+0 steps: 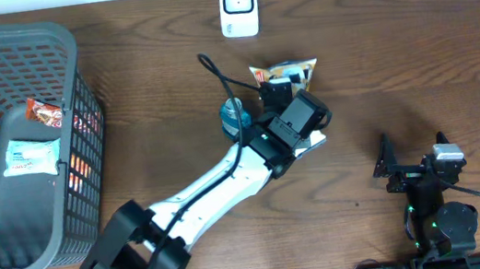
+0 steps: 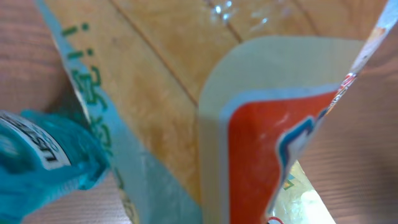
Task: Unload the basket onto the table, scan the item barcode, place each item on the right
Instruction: 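Lift the snack bag with the left gripper toward the scanner, then lower the snack bag onto the table right of the bottle, release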
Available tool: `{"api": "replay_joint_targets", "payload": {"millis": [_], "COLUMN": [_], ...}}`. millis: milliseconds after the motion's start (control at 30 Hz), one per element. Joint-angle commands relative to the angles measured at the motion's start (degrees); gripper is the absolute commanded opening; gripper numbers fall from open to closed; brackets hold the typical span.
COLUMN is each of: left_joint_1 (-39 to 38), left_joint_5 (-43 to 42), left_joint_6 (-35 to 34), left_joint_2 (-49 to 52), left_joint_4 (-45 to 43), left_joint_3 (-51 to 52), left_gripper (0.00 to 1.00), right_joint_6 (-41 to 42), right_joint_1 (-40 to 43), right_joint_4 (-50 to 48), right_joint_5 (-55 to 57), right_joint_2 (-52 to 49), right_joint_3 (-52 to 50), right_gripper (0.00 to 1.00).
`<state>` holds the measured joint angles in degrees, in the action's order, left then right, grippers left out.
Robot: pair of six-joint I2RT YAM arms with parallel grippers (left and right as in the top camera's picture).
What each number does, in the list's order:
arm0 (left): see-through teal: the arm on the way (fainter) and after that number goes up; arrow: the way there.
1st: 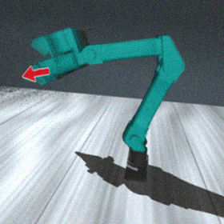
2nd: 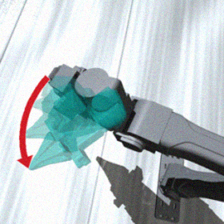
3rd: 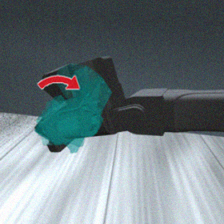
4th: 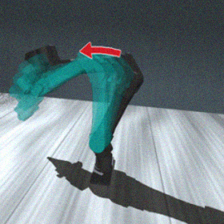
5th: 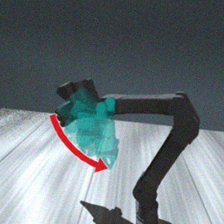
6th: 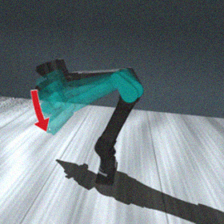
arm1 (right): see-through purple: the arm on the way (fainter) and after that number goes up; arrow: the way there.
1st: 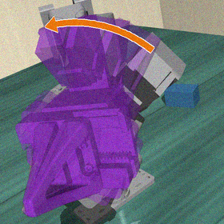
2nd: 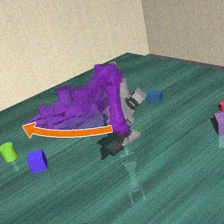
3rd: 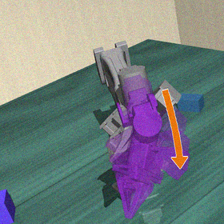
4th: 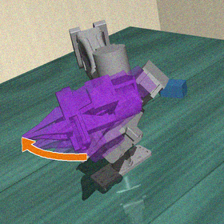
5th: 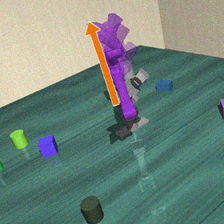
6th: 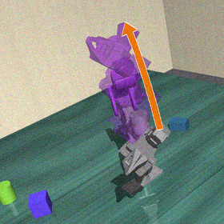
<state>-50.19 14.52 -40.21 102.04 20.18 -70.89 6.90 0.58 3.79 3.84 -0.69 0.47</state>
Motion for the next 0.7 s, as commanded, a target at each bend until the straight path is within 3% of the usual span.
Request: {"api": "replay_joint_targets", "payload": {"millis": [0, 200, 367, 667], "left_joint_1": [-1.5, -4.1, -4.9, -4.9], "left_joint_5": [-0.3, -0.6, -0.1, 4.2], "left_joint_6": [0.9, 1.0, 1.0, 1.0], "left_joint_2": [2.3, 5.3, 5.7, 5.6], "left_joint_4": [0.8, 0.9, 1.9, 5.2], "left_joint_3": [-0.6, -0.6, -0.6, -0.7], "left_gripper": [0.08, 0.17, 0.34, 0.57], "right_joint_6": [-0.7, -0.7, -0.7, -0.8], "right_joint_1": [-0.7, -0.7, -0.7, -0.7], "right_joint_4": [0.1, 0.1, 0.1, 0.1], "right_joint_5": [0.1, 0.1, 0.1, 0.1], "right_joint_2": [0.3, 0.3, 0.3, 0.3], "right_joint_3": [-0.2, -0.2, -0.2, -0.2], "right_gripper": [0.99, 0.99, 0.99, 0.99]}}
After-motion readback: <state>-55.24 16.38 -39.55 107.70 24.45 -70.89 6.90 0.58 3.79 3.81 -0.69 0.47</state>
